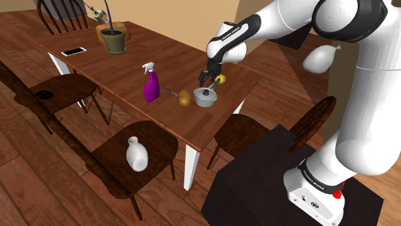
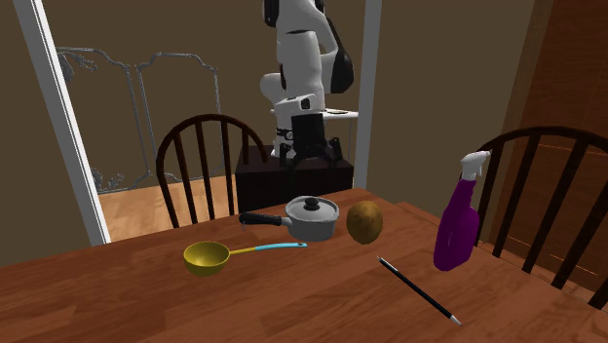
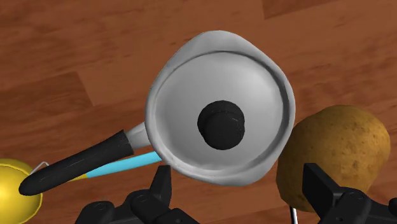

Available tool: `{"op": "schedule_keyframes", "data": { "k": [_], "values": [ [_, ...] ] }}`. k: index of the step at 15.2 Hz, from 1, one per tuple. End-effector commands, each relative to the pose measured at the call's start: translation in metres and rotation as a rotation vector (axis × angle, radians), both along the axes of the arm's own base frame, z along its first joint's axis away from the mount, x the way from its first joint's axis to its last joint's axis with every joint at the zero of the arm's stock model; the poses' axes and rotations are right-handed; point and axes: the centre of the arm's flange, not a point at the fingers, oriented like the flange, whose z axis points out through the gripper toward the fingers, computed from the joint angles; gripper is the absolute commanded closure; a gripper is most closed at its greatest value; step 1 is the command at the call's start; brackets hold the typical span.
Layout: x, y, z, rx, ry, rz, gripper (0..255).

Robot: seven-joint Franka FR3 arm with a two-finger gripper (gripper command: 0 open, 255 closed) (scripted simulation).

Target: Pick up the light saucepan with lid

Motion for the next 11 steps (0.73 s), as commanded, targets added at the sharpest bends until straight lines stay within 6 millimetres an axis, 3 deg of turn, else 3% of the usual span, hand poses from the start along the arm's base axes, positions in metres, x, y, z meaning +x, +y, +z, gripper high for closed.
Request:
{"op": "schedule_keyframes", "data": {
  "k": [1, 6, 8, 9, 11],
  "values": [
    [0.003, -0.002, -0.011, 0.001, -0.004, 0.001, 0],
    [0.003, -0.002, -0.040, 0.001, -0.004, 0.001, 0],
    [0.003, -0.002, -0.040, 0.001, -0.004, 0.001, 0],
    [0.003, -0.002, -0.040, 0.001, -0.004, 0.001, 255],
    [0.003, -0.001, -0.040, 0.001, -0.004, 0.001, 255]
  ]
}}
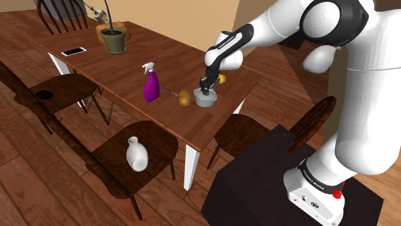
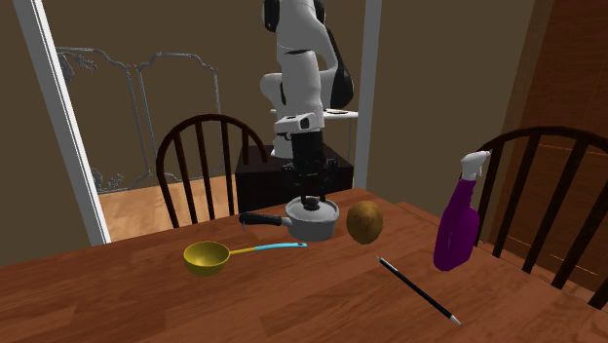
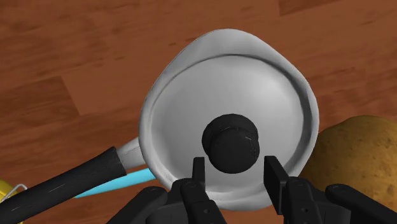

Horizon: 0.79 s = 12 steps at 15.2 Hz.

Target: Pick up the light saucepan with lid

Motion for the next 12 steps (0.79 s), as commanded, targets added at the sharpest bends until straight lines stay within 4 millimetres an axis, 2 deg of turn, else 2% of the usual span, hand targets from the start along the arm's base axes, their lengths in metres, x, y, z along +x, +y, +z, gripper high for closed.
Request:
{"op": "schedule_keyframes", "data": {
  "k": [1, 7, 12],
  "values": [
    [0.000, 0.000, -0.001, 0.000, 0.001, 0.000, 255],
    [0.000, 0.000, -0.001, 0.000, 0.001, 0.000, 255],
    [0.000, 0.000, 0.025, 0.000, 0.001, 0.000, 255]
  ]
}}
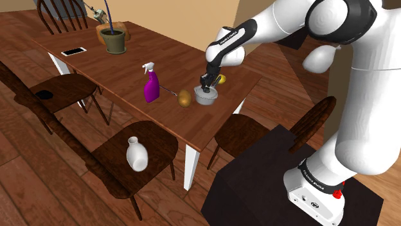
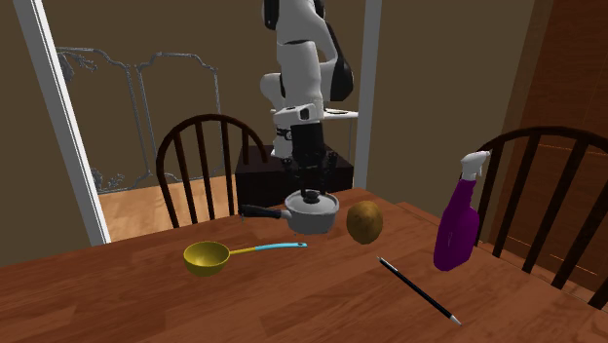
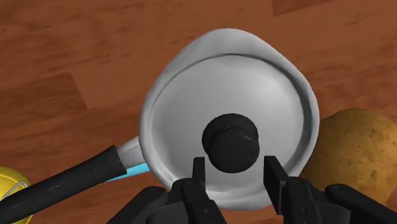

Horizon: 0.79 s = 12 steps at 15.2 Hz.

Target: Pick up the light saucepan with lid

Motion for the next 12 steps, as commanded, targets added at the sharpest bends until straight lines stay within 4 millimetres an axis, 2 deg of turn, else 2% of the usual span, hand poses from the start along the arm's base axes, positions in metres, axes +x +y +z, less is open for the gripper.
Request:
{"op": "schedule_keyframes", "data": {
  "k": [1, 10, 12],
  "values": [
    [0.000, 0.000, 0.011, 0.000, -0.001, 0.000, 255],
    [0.000, 0.000, 0.059, 0.000, -0.001, 0.000, 255],
    [0.000, 0.000, 0.060, 0.000, -0.001, 0.000, 255]
  ]
}}
